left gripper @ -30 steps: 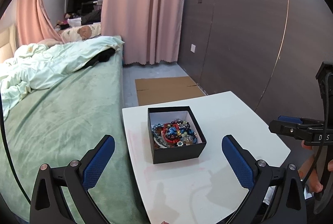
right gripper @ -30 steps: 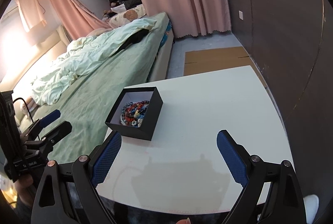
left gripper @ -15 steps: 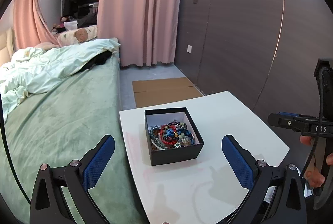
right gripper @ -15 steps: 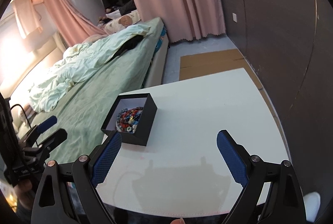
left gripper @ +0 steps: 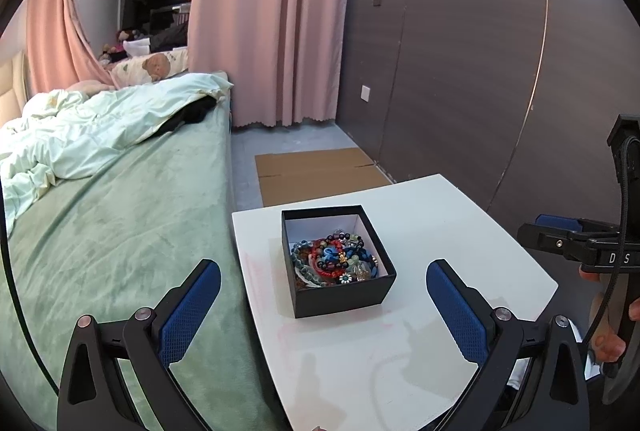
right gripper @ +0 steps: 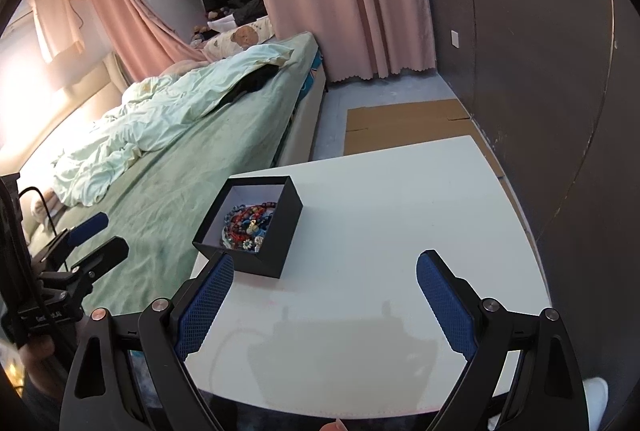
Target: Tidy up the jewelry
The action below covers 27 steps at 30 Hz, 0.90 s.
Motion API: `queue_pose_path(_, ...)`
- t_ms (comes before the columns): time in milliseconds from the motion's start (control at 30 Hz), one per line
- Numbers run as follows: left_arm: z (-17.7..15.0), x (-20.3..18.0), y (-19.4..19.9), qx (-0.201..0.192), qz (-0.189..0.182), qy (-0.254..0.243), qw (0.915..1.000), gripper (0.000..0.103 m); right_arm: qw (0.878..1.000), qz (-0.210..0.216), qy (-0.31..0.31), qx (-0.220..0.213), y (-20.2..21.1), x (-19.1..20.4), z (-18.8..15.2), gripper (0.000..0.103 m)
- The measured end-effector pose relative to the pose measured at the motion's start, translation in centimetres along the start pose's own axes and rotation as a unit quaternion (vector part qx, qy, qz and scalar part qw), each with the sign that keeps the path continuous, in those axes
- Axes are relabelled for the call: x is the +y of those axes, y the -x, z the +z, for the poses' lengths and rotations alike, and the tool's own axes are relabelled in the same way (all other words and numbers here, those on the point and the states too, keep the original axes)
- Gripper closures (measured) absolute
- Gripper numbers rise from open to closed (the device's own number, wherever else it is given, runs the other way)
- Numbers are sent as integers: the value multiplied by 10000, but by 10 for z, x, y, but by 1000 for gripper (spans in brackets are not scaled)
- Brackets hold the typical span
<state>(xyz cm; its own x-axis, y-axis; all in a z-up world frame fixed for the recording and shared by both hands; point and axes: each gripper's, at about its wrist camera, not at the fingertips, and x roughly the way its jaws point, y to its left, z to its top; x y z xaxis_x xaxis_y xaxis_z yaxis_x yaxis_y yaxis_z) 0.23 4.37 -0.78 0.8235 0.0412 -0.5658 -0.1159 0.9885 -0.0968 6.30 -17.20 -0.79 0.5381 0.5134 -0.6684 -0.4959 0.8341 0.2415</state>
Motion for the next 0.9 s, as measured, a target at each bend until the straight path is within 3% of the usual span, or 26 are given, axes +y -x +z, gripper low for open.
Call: queue_pose_path(900,-2,1,0,-23,-20,12,10000,0,9999,26,101,-28,2,6,-3,10)
